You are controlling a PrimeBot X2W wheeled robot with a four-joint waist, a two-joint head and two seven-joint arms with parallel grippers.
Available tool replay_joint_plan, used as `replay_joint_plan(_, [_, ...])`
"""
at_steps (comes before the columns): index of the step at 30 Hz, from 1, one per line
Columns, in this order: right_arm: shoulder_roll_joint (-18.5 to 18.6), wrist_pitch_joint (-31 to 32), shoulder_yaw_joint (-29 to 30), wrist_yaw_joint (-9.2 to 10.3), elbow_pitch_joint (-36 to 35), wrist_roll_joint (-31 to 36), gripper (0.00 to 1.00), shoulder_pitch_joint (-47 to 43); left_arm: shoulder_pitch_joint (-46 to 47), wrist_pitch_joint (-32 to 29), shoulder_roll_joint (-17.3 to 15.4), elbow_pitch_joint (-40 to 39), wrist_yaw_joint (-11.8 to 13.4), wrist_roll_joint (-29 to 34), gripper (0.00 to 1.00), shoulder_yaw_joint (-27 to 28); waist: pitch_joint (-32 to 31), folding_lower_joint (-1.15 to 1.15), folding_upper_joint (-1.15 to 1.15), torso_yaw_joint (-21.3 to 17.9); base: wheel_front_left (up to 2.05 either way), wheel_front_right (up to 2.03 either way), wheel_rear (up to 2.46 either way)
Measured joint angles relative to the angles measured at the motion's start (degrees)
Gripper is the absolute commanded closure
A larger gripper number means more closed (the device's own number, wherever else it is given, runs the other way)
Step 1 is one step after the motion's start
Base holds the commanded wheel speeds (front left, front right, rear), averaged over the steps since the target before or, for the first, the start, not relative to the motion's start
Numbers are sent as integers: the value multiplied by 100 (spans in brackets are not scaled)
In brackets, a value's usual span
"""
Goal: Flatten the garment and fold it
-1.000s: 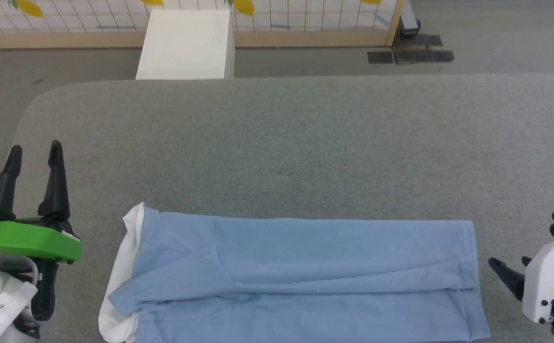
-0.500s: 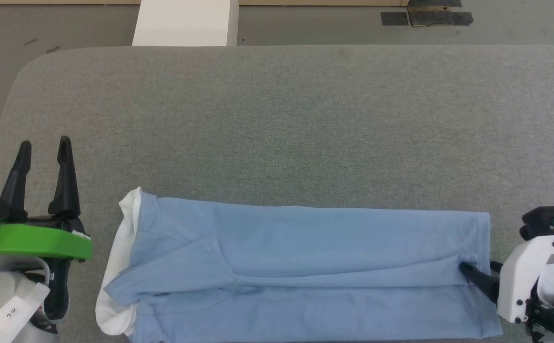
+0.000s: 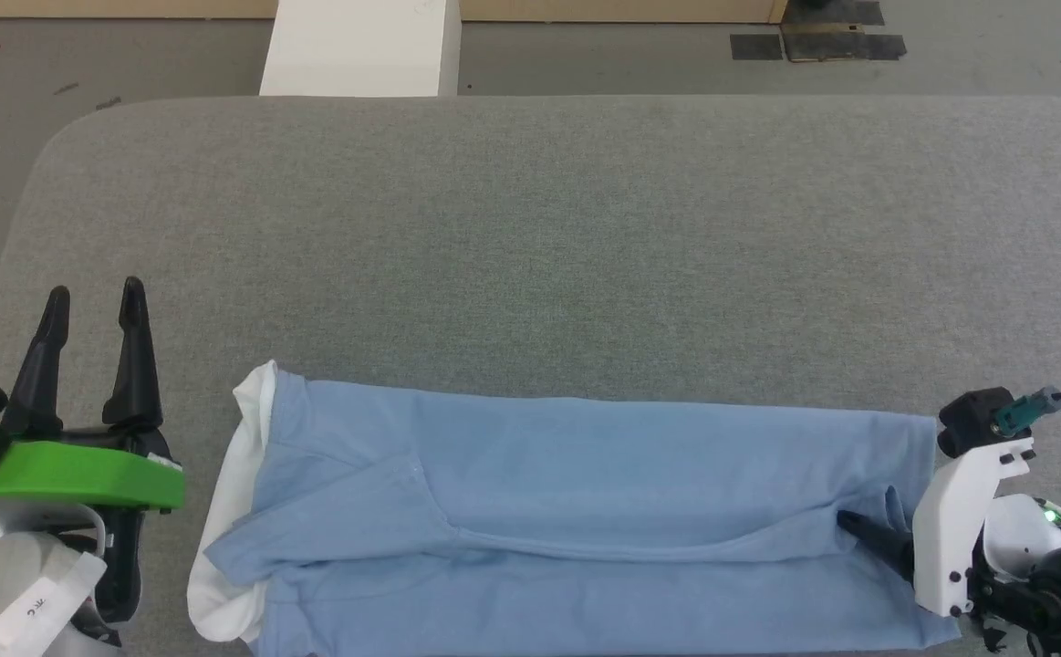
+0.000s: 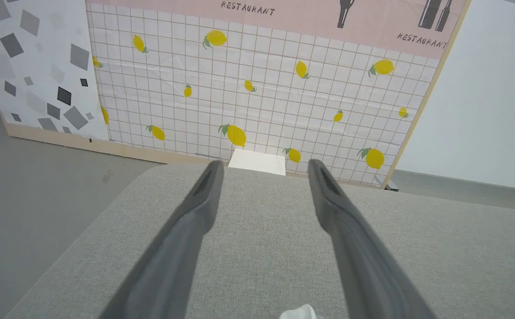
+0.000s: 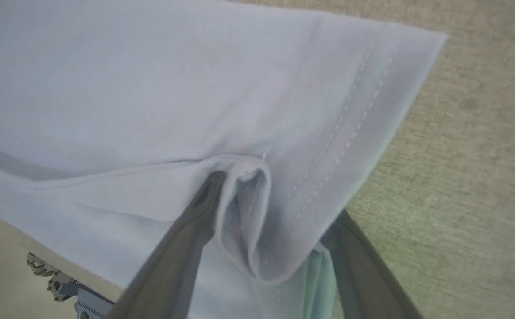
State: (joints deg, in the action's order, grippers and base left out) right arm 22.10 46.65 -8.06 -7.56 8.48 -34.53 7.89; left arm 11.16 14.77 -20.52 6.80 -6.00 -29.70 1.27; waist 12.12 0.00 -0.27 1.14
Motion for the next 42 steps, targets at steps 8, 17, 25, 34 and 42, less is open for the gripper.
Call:
replay_joint_plan(8, [-20, 188, 319, -8, 179, 64, 100, 30, -23, 0, 64, 48, -54, 33, 0, 58, -64, 0, 0, -25, 0, 0, 0])
replay_joint_plan(17, [176, 412, 1445, -5, 324, 605, 100, -16, -61, 0, 103, 101, -75, 40, 0, 62, -106, 0, 0, -79, 0, 0, 0])
replay_joint_plan(25, [191, 799, 2430, -4, 163, 1491, 100, -98, -68, 0, 107, 136, -102, 38, 0, 41, -123, 0, 0, -83, 0, 0, 0])
replay_joint_plan(34, [186, 1783, 2076, -3, -597, 1885, 100, -208, -124, 1, 138, 166, -102, 38, 0, 94, -230, 0, 0, -102, 0, 0, 0])
replay_joint_plan(42, [337, 2835, 1159, -3, -1772, 1516, 100, -211, -263, 1, 242, 178, -102, 40, 0, 148, -437, 0, 0, -152, 0, 0, 0])
